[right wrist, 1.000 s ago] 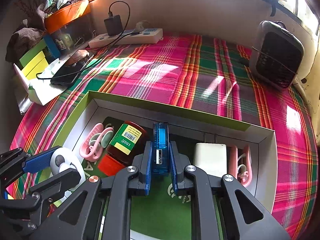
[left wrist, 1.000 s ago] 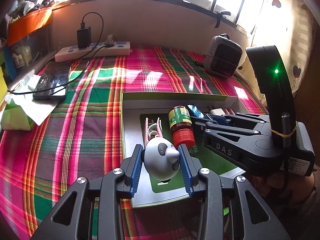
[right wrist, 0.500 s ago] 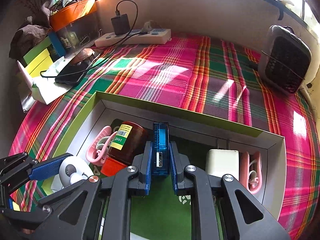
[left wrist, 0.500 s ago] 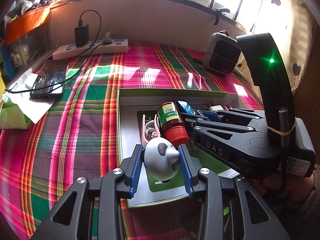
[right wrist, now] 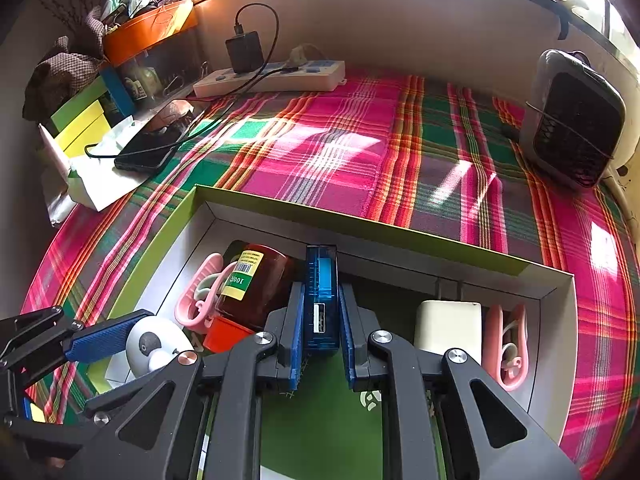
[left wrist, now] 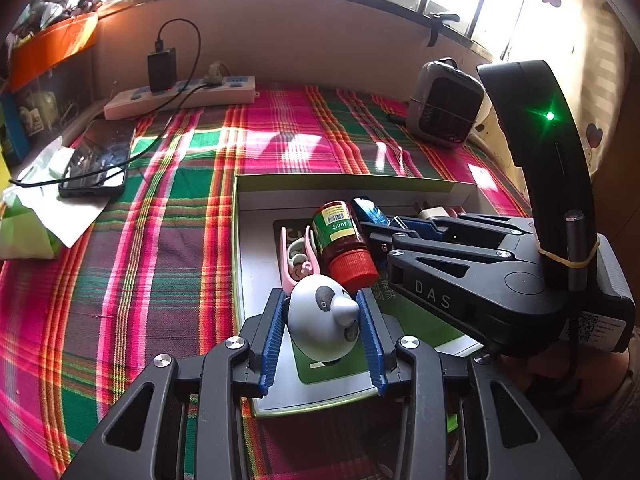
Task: Organize rigid objects
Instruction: 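Lower the blue device into the tray and open the right tool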
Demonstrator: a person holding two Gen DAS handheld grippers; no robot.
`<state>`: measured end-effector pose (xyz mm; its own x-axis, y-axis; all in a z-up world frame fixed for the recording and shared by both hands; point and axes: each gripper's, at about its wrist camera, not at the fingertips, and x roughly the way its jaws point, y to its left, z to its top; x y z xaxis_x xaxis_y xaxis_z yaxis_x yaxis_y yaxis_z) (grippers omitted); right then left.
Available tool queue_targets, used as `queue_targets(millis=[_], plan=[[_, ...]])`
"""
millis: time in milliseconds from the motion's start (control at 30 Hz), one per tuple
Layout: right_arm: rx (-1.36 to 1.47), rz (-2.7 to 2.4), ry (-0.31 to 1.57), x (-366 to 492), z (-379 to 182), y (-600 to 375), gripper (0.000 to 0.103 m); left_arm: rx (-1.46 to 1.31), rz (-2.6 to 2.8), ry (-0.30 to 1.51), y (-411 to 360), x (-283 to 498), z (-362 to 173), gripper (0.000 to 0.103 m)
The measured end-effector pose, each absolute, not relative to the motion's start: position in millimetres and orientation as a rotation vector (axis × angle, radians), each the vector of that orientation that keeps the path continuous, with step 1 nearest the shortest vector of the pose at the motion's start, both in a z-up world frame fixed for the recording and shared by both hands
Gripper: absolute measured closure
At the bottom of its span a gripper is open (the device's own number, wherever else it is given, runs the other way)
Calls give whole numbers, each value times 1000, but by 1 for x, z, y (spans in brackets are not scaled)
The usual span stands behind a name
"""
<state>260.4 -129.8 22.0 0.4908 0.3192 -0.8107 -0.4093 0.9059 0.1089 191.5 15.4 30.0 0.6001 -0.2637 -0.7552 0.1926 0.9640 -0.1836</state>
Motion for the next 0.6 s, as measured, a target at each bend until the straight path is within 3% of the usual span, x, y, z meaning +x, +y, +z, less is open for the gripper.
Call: queue_targets(millis=[367,600], plan=[[-95,454,957,259,22,-130,86,-65,-258,893,14,191,29,68],[-93,459,956,259,22,-131,77,-56,-255,896,14,191,30,67]])
